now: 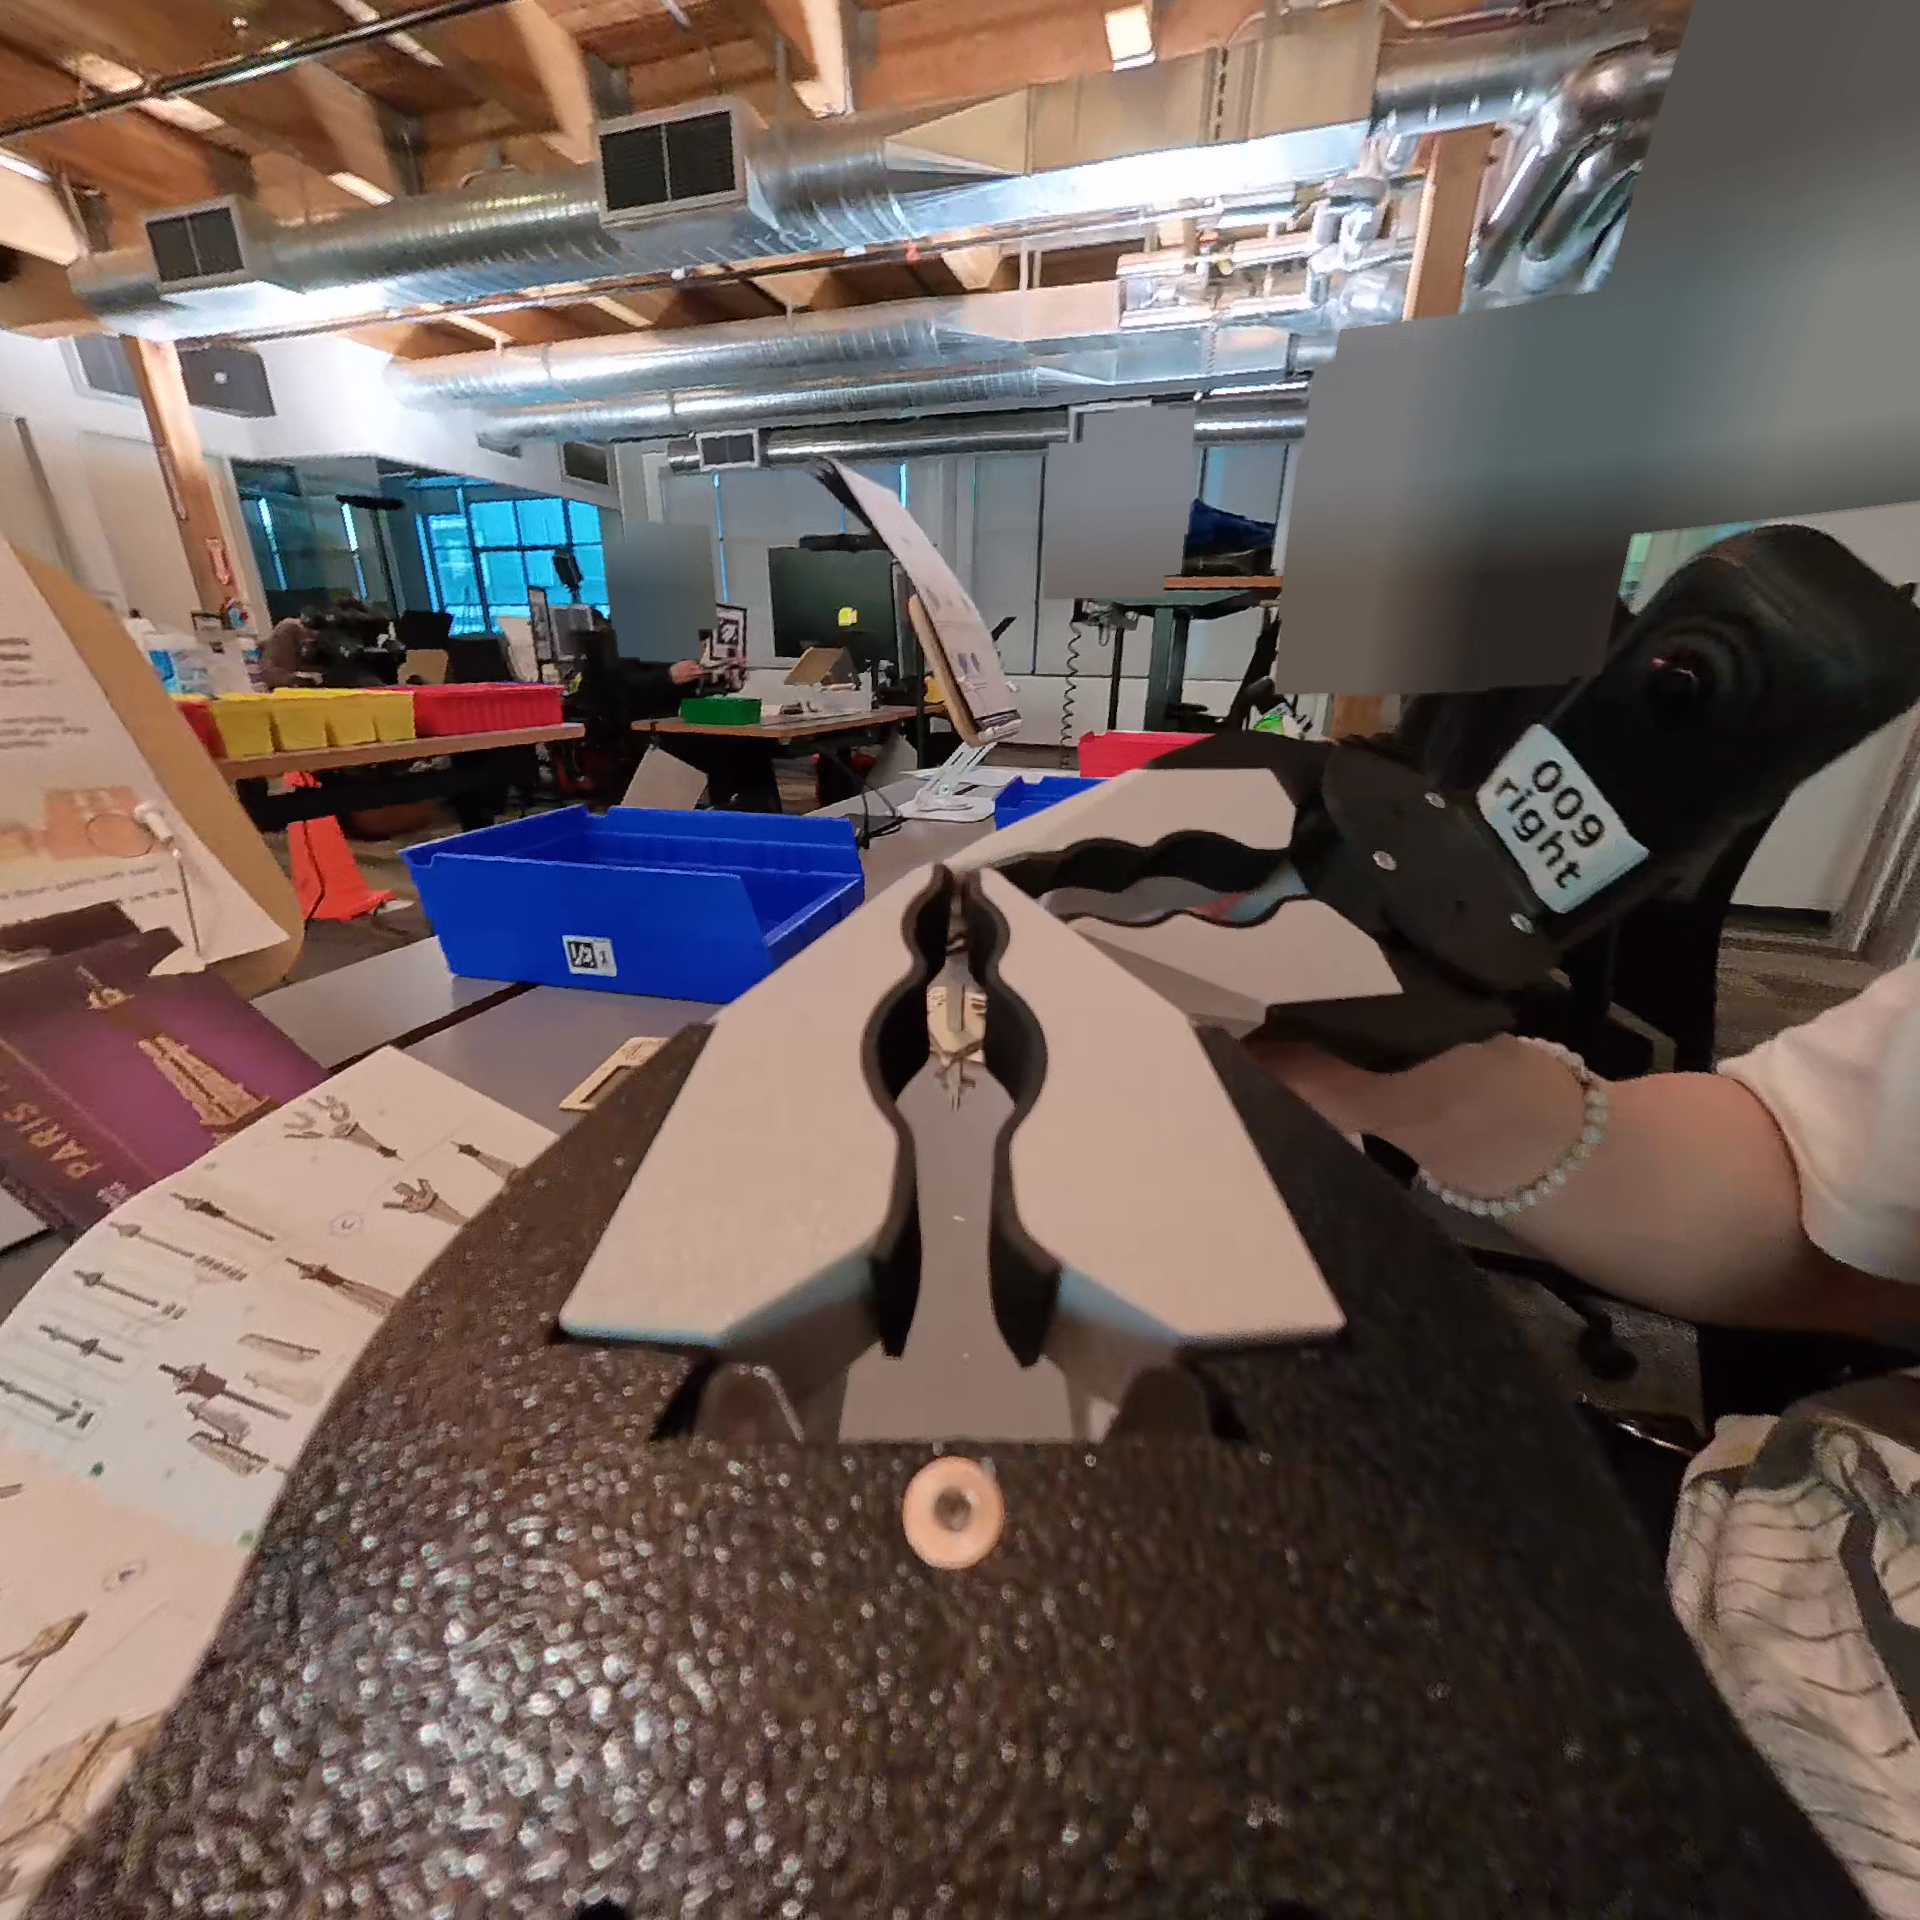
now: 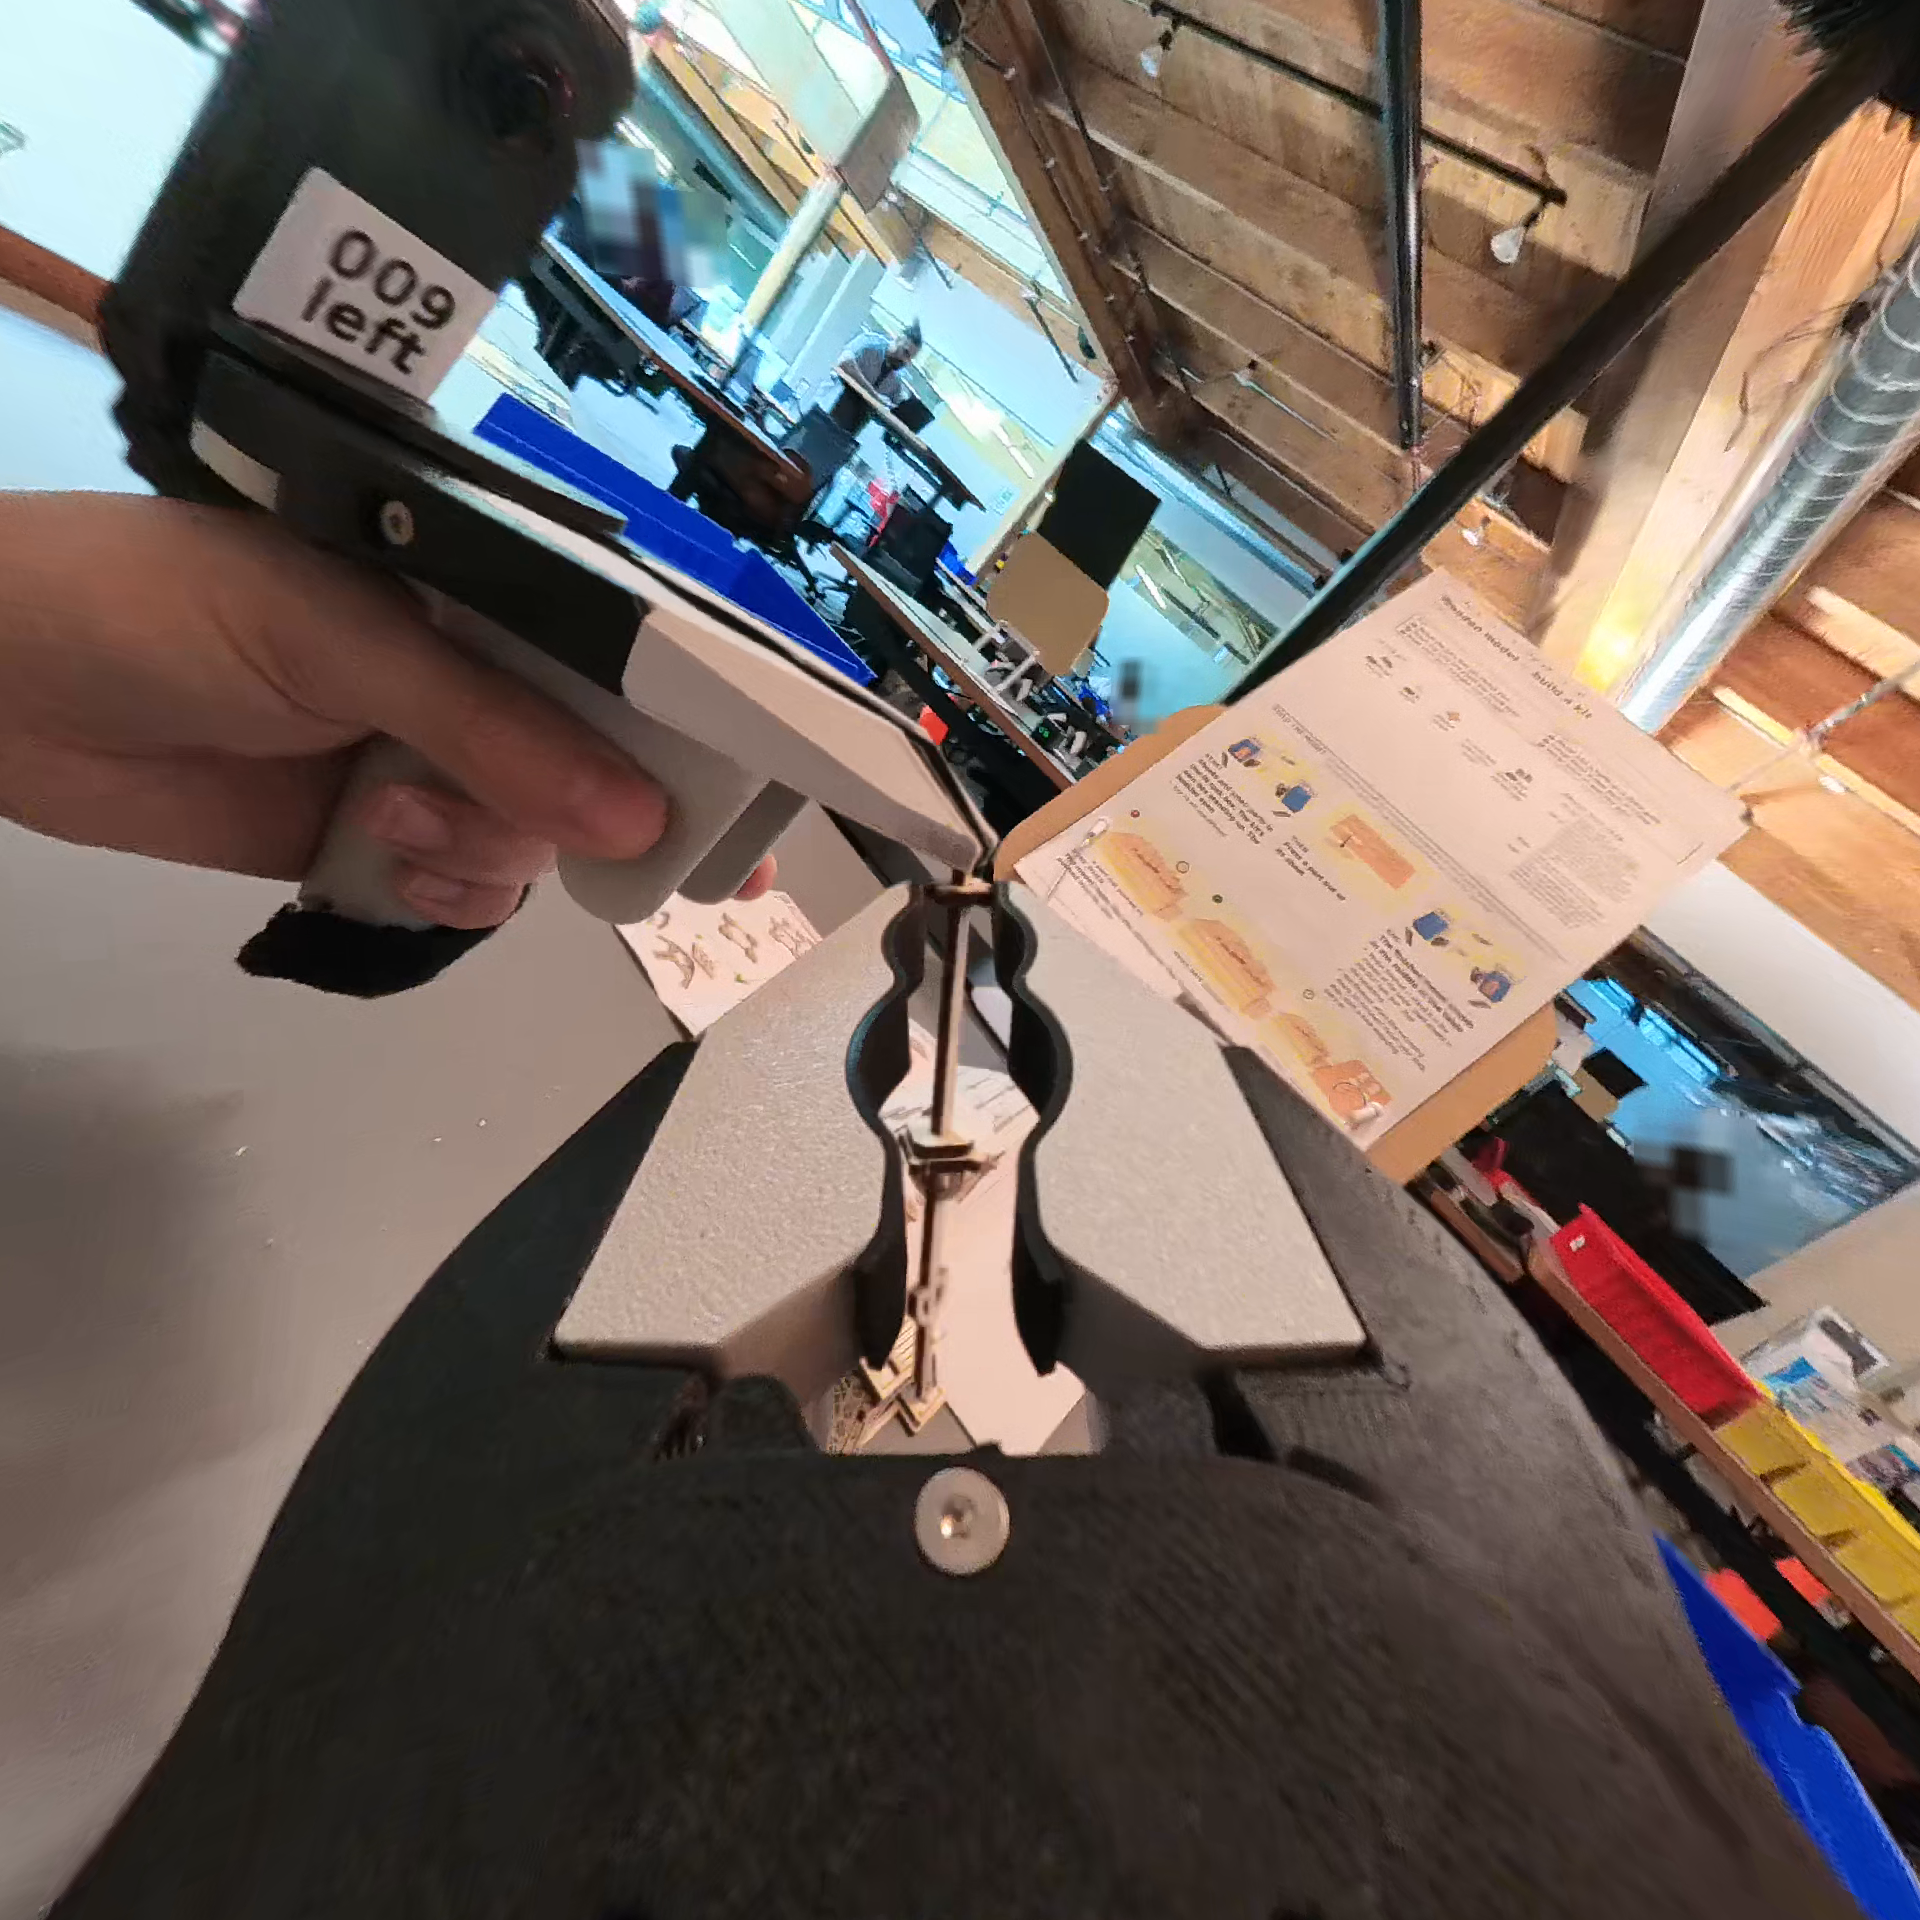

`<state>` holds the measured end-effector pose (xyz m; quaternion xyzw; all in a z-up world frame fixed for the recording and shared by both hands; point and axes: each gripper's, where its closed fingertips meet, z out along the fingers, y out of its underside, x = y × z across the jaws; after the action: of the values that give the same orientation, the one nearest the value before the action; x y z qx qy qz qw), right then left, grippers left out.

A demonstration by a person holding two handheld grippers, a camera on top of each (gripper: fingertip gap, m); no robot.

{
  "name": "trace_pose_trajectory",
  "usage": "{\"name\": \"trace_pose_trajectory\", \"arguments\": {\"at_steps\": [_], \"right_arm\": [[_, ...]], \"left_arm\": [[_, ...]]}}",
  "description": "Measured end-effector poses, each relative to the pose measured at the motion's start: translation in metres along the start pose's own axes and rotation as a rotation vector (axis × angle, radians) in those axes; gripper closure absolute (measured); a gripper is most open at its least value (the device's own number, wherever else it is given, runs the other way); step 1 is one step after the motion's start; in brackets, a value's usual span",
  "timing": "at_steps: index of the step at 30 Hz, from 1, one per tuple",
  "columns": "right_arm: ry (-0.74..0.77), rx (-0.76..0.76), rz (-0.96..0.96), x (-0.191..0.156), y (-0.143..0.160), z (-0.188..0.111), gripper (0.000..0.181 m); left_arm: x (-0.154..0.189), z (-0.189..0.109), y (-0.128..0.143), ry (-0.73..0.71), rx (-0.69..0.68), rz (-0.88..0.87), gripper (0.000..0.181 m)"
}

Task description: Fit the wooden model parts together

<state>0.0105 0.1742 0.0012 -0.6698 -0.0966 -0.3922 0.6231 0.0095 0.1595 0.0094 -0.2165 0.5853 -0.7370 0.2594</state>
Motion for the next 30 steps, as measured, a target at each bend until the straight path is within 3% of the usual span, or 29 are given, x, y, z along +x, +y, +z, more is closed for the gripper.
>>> {"name": "trace_pose_trajectory", "arguments": {"at_steps": [5,9,22,27,30], "right_arm": [[-0.174,0.092,0.207,0.004,-0.009,-0.010,0.150],[-0.409,0.089,0.331,-0.009,-0.006,-0.023,0.137],[-0.668,0.151,0.415,-0.032,-0.013,-0.044,0.170],[-0.702,0.130,0.400,-0.037,-0.013,-0.047,0.170],[-0.791,0.105,0.492,-0.043,-0.013,-0.053,0.170]], "left_arm": [[0.005,-0.004,0.001,0.069,-0.012,0.023,0.181],[0.017,-0.004,0.006,0.144,-0.045,0.070,0.181],[0.050,-0.004,0.013,0.325,-0.058,0.142,0.181],[0.054,-0.007,0.015,0.352,-0.073,0.189,0.181],[0.060,-0.009,0.018,0.386,-0.087,0.229,0.181]]}}
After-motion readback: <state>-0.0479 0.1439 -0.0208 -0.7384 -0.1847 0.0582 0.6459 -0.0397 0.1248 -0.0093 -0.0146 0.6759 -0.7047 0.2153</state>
